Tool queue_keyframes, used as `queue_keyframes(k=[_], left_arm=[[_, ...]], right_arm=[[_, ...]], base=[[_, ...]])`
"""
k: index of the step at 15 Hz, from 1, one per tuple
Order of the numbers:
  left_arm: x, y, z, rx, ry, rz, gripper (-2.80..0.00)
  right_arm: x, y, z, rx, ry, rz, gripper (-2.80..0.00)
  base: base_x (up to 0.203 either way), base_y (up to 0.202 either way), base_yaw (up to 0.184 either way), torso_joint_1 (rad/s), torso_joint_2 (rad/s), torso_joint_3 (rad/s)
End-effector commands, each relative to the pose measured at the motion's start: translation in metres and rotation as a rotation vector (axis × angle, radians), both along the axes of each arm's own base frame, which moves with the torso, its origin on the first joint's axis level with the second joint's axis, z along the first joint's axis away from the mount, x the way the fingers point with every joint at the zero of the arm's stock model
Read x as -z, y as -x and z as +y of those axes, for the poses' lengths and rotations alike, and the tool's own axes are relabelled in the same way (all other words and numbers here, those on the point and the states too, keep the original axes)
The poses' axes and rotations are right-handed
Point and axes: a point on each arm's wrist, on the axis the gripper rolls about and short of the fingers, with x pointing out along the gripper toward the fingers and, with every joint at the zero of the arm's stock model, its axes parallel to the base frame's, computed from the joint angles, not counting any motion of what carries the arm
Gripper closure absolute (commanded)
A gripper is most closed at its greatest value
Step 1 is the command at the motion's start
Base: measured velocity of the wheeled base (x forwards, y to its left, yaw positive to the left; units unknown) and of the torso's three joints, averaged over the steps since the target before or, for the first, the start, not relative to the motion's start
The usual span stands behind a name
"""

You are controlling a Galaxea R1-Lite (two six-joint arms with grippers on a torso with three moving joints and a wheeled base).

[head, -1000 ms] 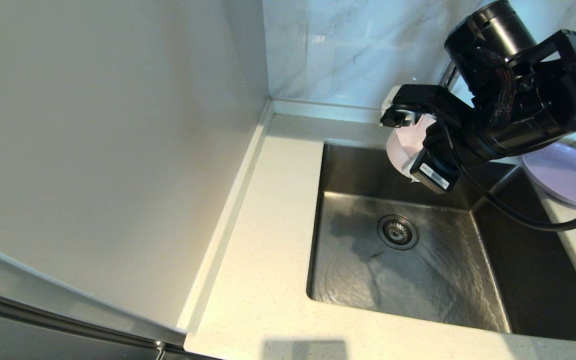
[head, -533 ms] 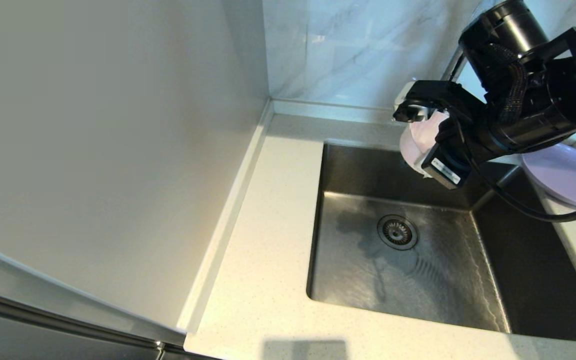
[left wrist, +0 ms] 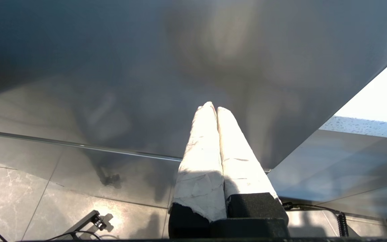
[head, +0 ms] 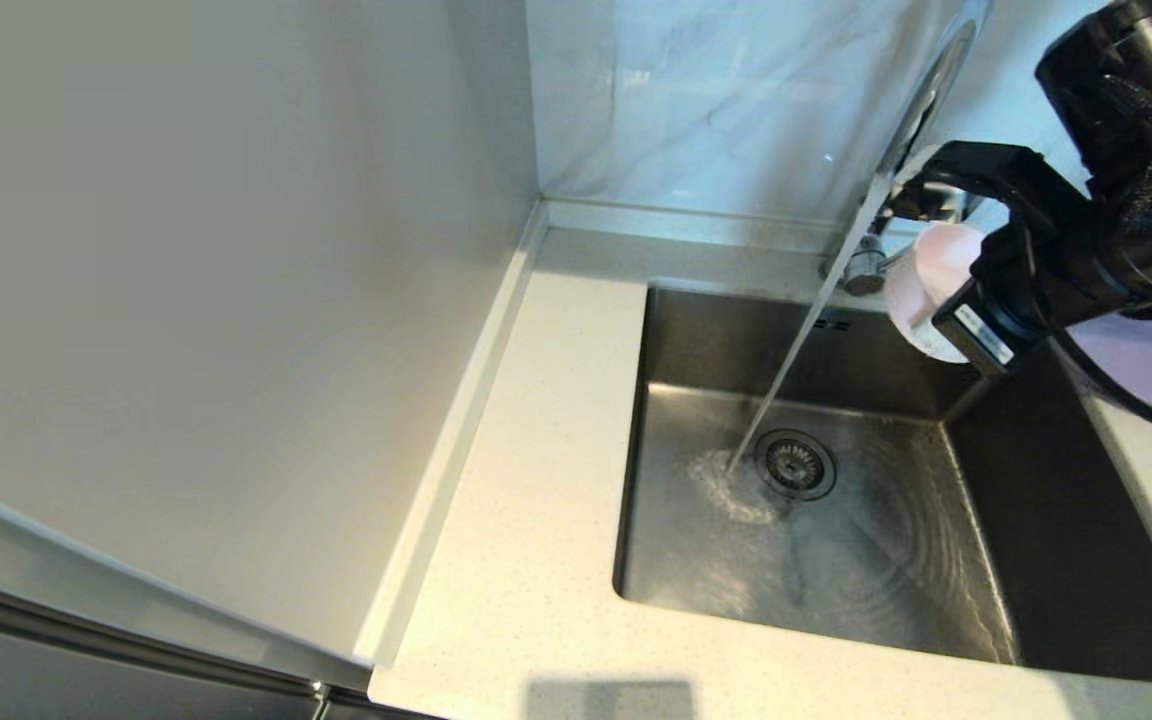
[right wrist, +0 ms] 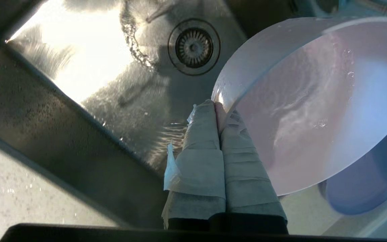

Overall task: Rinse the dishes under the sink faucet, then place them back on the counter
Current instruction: Rinse the bowl

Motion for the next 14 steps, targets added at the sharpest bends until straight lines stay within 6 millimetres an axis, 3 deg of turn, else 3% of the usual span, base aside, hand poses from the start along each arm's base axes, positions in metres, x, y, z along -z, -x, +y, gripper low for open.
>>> queue_keyframes(k=[1,5,8,11,14], left_arm=[[0.000,0.000,0.000,0.000,0.000,0.000,0.00],[0.000,0.000,0.000,0.000,0.000,0.000,0.00],[0.000,0.000,0.000,0.000,0.000,0.000,0.00],[0.000,0.000,0.000,0.000,0.000,0.000,0.00],[0.000,0.000,0.000,0.000,0.000,0.000,0.00]], right_arm=[[-0.001,0.022,-0.022,0.013,-0.034,0.021,0.00],[0.017,0.048,-0.035,0.011,-0.018,0.096,0.00],[0.028,0.066,-0.034,-0.090,0.063,0.122,0.00],[0.020,0.042,-0.028,-0.057,-0.005,-0.005,0.00],[0.026,0.045,-0.032,-0.028,0.063,0.012,0.00]], base=[[0.000,0.000,0.000,0.000,0.00,0.000],[0.000,0.000,0.000,0.000,0.00,0.000],[0.000,0.000,0.000,0.000,0.00,0.000],[0.000,0.000,0.000,0.000,0.00,0.000],[0.000,0.000,0.000,0.000,0.00,0.000]])
